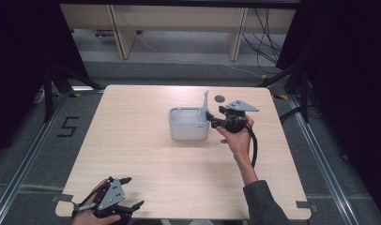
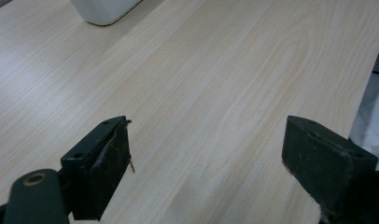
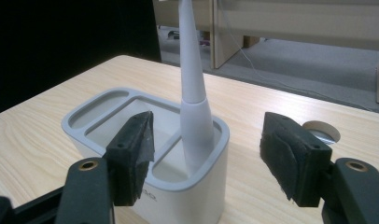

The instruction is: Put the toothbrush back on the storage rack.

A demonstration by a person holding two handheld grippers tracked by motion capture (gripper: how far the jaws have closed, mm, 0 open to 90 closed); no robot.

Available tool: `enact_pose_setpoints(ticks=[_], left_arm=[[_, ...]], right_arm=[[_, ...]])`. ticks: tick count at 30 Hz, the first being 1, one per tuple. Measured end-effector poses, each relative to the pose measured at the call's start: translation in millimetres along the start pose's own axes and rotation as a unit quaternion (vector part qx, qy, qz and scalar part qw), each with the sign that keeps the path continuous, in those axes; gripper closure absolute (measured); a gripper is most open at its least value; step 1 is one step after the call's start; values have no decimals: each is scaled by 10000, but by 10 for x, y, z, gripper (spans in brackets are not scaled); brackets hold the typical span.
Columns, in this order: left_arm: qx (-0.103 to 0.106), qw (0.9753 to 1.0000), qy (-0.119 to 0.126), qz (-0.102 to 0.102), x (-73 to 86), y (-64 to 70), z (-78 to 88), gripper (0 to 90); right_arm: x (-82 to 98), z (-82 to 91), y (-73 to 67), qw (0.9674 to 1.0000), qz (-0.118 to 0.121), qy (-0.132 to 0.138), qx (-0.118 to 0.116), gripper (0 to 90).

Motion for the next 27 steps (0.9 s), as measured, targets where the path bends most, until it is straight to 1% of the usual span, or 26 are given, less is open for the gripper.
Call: enact_pose_setpoints(ticks=[1,2,3,4,5,6,8,9,10,11,14,15,16,17,18,19,20,21,22,23,25,26,27], left_arm=[[-5,10000,-45,-76,3,-6,9,148],[14,10000,-53,-73,3,-2,9,148],[21,10000,-51,-73,2,2,7,147],[23,10000,-52,-77,1,2,7,147],[15,9999,-57,-90,-3,0,11,148],[15,9999,-57,-90,-3,0,11,147],[2,9999,-39,-96,-6,1,15,148],[2,9999,-70,-147,-5,-9,20,147],[-6,9998,-100,-162,-5,-14,25,147],[-13,10000,11,-83,-12,-1,15,148],[7,10000,7,-83,-13,5,17,148],[6,10000,4,-79,-12,4,16,147],[1,10000,4,-79,-13,3,16,147],[3,10000,50,-31,-17,12,11,147],[8,10000,66,-7,-18,16,10,147],[8,10000,10,-85,-14,5,18,147],[-1,10000,12,-81,-15,3,17,148],[5,10000,5,-85,-15,1,19,147],[10,10000,-19,-90,-15,1,23,147],[21,10000,-13,-90,-14,3,22,147],[1,10000,5,-86,-13,4,17,147],[5,10000,1,-85,-13,4,17,147],[12,10000,64,34,-16,21,9,147]], right_arm=[[6,20,5,10000,11,-22,51,354],[15,30,0,10000,-68,-2,-4,350],[21,60,24,10000,36,-22,58,344],[21,60,24,10000,36,-22,58,344],[27,77,28,10000,-43,-20,33,336],[27,77,28,10000,-43,-20,33,336],[35,101,30,9999,-129,-24,3,336],[40,114,37,9999,-158,-18,10,336],[41,120,44,10000,-92,-11,-15,335],[50,137,37,9998,-183,-42,18,333],[63,152,23,9998,-203,-88,-14,330],[66,153,30,9999,-104,-39,-30,327],[66,153,30,9999,-104,-39,-30,327],[68,177,30,10000,-35,-82,-10,325],[68,177,30,10000,-35,-82,-10,325],[72,173,18,9999,-85,-69,-47,323],[75,176,0,9998,-119,-72,-108,321],[79,184,-10,9998,-122,-107,-90,319],[79,189,-17,9999,-101,-98,-97,319],[76,191,-21,9999,-33,-56,-110,317],[83,203,-53,9998,-47,-147,-149,307],[82,207,-55,9998,14,-134,-157,301],[92,224,-83,9997,-78,-179,-162,297]])
Point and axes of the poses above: each handheld gripper's, and its own axes: z roughly backward along the jaws, x roughly out of its underside, y roughly to its right, the point moved 5 cm from there along -z, roughly forward along the jaws
